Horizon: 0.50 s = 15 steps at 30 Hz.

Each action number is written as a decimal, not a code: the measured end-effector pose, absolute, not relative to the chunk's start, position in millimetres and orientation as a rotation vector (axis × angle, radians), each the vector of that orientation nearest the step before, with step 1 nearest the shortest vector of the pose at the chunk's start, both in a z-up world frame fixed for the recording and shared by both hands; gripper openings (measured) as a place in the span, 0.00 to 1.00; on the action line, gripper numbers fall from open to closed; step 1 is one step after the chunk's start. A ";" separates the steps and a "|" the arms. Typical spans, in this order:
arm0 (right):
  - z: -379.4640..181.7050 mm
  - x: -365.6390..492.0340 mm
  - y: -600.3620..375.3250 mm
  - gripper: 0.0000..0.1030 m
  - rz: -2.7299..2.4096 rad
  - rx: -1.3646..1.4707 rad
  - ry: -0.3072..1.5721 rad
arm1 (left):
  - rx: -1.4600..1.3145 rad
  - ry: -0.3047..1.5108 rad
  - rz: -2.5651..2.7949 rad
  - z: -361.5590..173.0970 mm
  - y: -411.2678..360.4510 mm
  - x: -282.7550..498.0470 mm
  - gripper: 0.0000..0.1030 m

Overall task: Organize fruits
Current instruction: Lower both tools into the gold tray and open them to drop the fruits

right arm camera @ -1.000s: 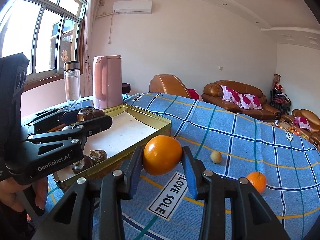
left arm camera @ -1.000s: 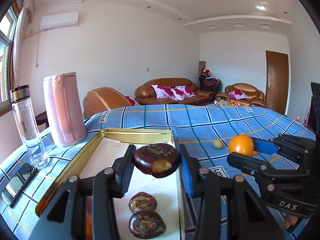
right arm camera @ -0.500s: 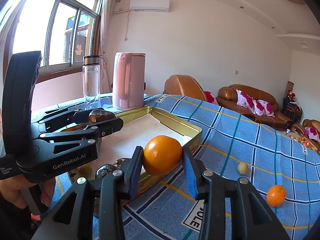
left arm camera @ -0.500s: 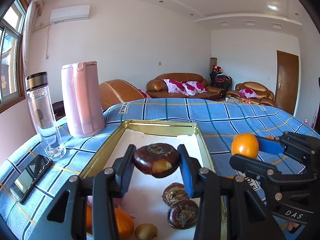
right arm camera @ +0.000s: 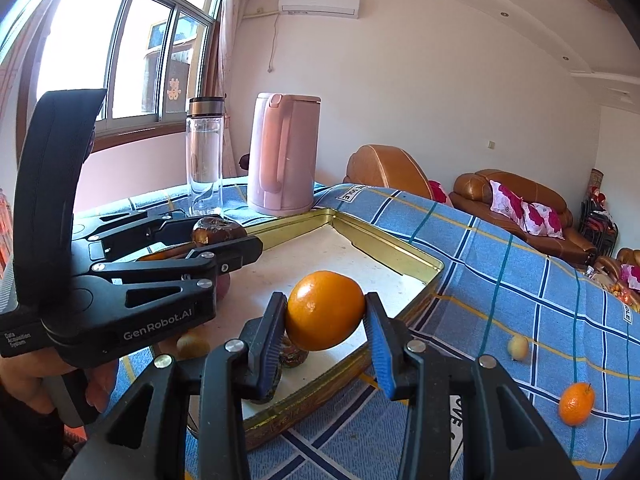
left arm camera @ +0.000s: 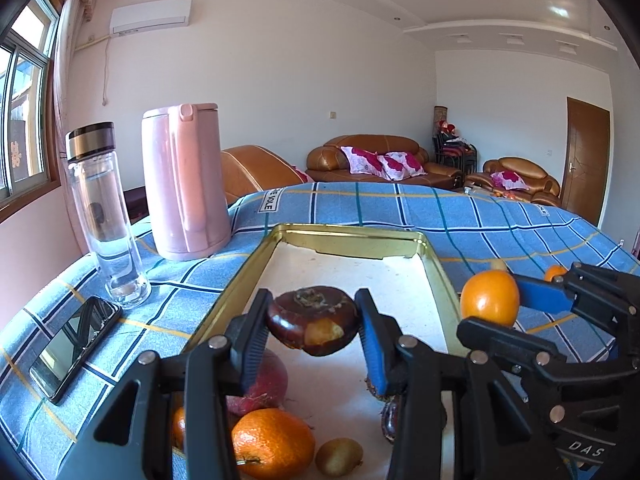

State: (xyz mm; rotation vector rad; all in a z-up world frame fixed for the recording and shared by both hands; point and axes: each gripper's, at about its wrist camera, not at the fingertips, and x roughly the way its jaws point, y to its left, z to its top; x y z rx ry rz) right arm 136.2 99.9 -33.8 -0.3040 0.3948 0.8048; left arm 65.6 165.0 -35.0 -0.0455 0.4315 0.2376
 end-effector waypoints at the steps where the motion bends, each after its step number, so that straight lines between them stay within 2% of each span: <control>1: -33.9 136.7 101.2 0.40 0.808 -0.307 0.396 | -0.047 0.436 0.241 -35.4 166.5 65.8 0.43; 15: -44.1 141.8 116.3 0.40 0.823 -0.321 0.459 | -0.051 0.500 0.245 -40.9 177.5 71.6 0.43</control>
